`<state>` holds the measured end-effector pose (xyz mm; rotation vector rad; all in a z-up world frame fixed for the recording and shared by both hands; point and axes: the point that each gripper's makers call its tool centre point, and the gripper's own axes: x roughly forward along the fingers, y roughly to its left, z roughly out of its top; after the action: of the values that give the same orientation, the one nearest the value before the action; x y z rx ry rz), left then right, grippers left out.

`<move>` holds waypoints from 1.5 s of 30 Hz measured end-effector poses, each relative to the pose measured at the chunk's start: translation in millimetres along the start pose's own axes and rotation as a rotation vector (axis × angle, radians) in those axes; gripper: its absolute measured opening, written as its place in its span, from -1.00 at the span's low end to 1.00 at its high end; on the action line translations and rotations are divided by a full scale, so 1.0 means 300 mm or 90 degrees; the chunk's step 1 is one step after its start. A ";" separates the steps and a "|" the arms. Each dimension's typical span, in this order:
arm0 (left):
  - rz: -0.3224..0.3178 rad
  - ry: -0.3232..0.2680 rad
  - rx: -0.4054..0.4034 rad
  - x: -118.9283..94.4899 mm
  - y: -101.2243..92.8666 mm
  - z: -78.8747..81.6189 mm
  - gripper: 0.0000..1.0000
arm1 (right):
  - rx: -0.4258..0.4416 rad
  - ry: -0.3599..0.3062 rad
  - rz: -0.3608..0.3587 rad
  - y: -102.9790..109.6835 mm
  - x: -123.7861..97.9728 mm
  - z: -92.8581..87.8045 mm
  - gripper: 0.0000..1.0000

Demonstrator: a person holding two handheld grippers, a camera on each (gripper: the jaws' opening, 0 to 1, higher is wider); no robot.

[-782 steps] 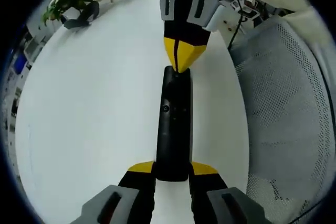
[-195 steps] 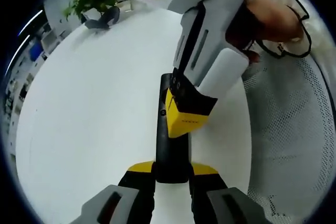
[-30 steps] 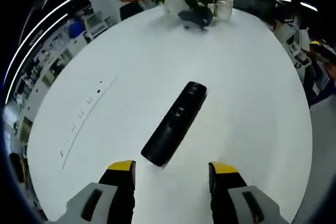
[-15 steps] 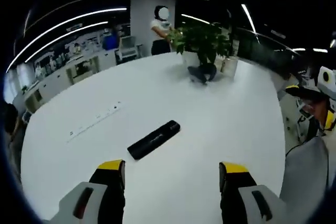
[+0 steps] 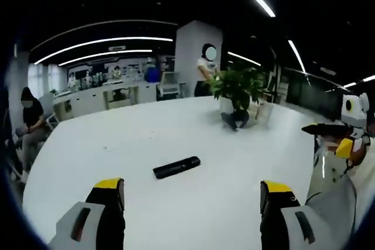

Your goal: Press the specified remote control buttons in sequence, fully releasing each button before pressing the next.

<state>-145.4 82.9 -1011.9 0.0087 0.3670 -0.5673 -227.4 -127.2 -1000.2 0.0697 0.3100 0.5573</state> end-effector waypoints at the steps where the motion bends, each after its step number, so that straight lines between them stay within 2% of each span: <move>1: -0.001 -0.007 -0.008 -0.012 -0.004 0.003 0.98 | 0.000 0.000 0.000 0.001 -0.001 -0.001 0.98; 7: 0.060 -0.037 -0.028 -0.115 0.001 -0.006 0.99 | 0.005 0.002 0.002 0.010 -0.008 -0.020 0.98; 9: 0.086 -0.060 -0.040 -0.154 0.008 -0.005 0.99 | 0.004 0.000 -0.002 0.007 -0.011 -0.022 0.98; 12: 0.101 -0.079 -0.096 -0.202 -0.005 -0.010 0.98 | 0.006 -0.002 -0.005 0.005 -0.010 -0.030 0.98; 16: 0.144 -0.098 -0.090 -0.266 -0.010 -0.020 0.98 | 0.013 0.008 -0.005 0.005 -0.007 -0.056 0.98; 18: 0.168 -0.086 -0.080 -0.295 -0.010 -0.044 0.98 | 0.017 0.016 -0.003 0.010 -0.006 -0.068 0.98; 21: 0.201 -0.040 -0.034 -0.332 -0.013 -0.102 0.98 | 0.016 0.020 0.000 0.014 -0.007 -0.078 0.98; 25: 0.212 -0.045 -0.036 -0.358 -0.018 -0.130 0.98 | 0.014 0.029 0.003 0.017 -0.008 -0.091 0.98; 28: 0.207 -0.084 -0.049 -0.370 -0.033 -0.116 0.98 | 0.009 0.033 0.004 0.017 -0.010 -0.098 0.98; 33: 0.206 -0.106 -0.038 -0.372 -0.049 -0.104 0.98 | 0.006 0.048 0.011 0.021 -0.008 -0.127 0.98; 40: 0.220 -0.090 -0.024 -0.380 -0.035 -0.118 0.98 | 0.006 0.059 0.021 0.026 -0.007 -0.144 0.98; 45: 0.235 -0.100 -0.010 -0.400 -0.032 -0.109 0.98 | 0.004 0.061 0.028 0.035 -0.006 -0.149 0.98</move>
<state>-255.1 141.3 -1000.6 0.0161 0.2084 -0.1976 -248.0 -120.0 -1040.6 0.0559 0.4041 0.6041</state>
